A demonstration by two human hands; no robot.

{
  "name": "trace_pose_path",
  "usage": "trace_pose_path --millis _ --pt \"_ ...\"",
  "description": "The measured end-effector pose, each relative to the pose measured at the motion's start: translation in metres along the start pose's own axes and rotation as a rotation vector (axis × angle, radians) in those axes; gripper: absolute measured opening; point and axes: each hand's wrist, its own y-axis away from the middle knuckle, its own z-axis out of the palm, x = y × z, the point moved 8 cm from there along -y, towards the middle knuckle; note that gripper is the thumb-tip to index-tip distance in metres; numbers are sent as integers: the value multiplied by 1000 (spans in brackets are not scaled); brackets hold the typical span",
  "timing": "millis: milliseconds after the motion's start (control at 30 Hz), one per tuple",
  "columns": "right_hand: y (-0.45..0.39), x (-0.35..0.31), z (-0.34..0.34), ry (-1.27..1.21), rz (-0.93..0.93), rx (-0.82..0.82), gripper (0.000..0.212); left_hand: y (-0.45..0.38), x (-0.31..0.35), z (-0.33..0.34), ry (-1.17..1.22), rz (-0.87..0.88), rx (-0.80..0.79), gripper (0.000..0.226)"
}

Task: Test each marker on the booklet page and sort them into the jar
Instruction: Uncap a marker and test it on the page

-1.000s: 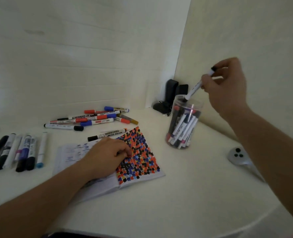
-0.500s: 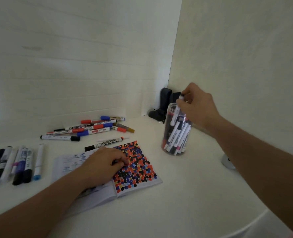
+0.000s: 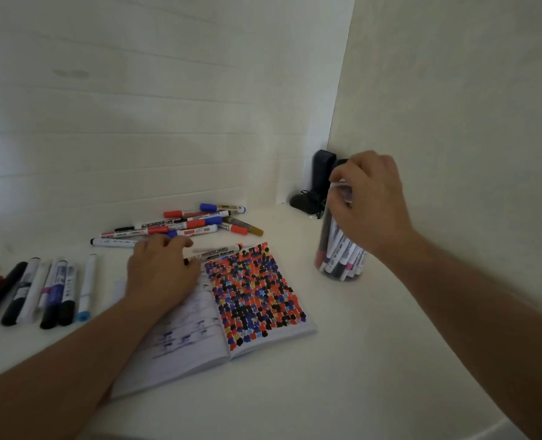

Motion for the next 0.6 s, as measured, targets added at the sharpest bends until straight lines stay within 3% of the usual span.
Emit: trace_pose_path --millis 100,233,333,433,533,600 --pt "21 -52 11 -171 -103 -7 12 -13 -11 15 -48 -78 -108 43" --pt "56 -100 63 -408 -33 -334 15 -20 -13 20 -1 -52 -89 23" --pt "83 -121 94 -443 -91 -535 30 -15 -5 9 43 18 26 18" --pt "81 -118 94 -369 -135 -448 36 1 25 -7 229 246 67 16" --pt "75 -111 86 -209 -178 -323 42 21 53 -10 314 437 -64 22" --pt "77 -114 91 -134 -190 -379 49 30 61 -11 393 457 -129 23"
